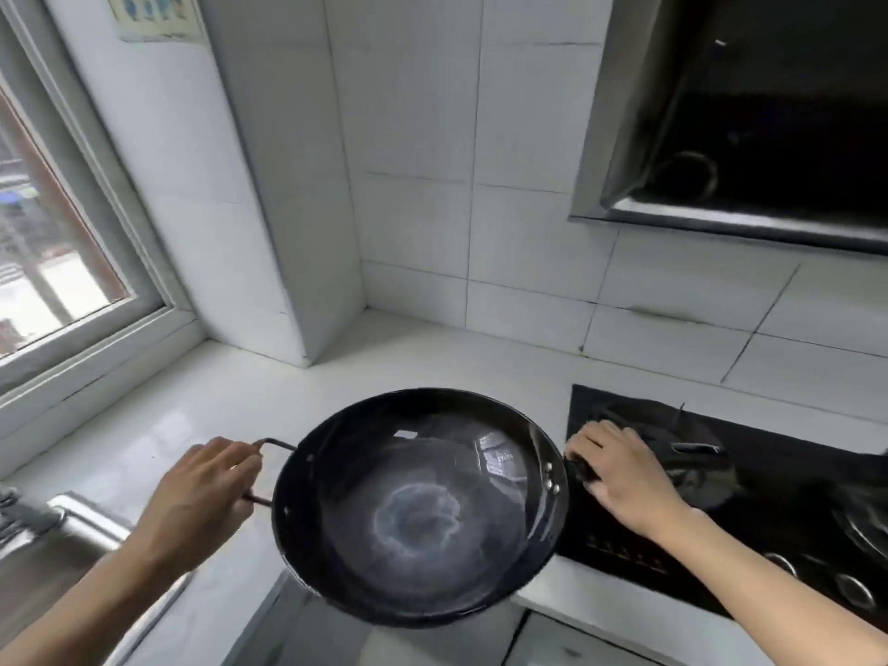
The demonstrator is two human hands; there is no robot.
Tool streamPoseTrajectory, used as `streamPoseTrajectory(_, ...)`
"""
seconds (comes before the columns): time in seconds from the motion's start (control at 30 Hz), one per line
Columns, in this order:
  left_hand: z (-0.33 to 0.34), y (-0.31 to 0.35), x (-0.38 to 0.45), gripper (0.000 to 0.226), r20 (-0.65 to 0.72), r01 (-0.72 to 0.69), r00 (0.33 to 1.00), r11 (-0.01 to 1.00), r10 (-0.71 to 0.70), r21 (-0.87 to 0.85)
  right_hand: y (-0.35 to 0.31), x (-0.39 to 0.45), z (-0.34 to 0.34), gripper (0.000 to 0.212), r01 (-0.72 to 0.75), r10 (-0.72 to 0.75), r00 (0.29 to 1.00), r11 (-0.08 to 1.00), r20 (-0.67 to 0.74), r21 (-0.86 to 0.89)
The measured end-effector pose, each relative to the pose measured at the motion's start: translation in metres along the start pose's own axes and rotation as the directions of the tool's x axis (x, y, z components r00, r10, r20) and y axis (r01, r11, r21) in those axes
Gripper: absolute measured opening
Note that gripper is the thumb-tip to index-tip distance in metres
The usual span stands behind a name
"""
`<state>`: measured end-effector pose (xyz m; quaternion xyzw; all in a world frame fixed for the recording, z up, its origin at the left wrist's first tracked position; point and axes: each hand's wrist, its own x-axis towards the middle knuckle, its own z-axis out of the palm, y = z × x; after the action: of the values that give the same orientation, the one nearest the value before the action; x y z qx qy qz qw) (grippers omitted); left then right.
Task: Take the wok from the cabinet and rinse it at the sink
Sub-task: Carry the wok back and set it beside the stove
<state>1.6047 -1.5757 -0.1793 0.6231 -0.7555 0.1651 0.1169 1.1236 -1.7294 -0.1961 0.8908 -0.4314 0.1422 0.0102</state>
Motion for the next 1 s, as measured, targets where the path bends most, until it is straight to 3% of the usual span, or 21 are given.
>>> streamPoseTrajectory(0.33, 0.039, 0.034, 0.084, 0.013, 0.034, -0.084, 0.996, 0.996, 0.084, -0.022, 0.063, -0.017, 0.008, 0.054, -0.131, 0.131, 0.991, 0.991, 0.013, 0.020)
streamPoseTrajectory(0.53, 0.069, 0.030, 0.130, 0.047, 0.080, -0.153, 0.985, 0.988, 0.155, -0.039, 0.075, -0.014, 0.029, 0.052, -0.237, 0.236, 0.971, 0.971, 0.036, 0.037)
streamPoseTrajectory(1.0, 0.189, -0.037, 0.230, 0.042, 0.097, -0.247, 0.962, 0.964, 0.256, -0.094, 0.052, 0.041, 0.066, 0.054, -0.478, 0.489, 0.866, 0.871, 0.107, -0.112)
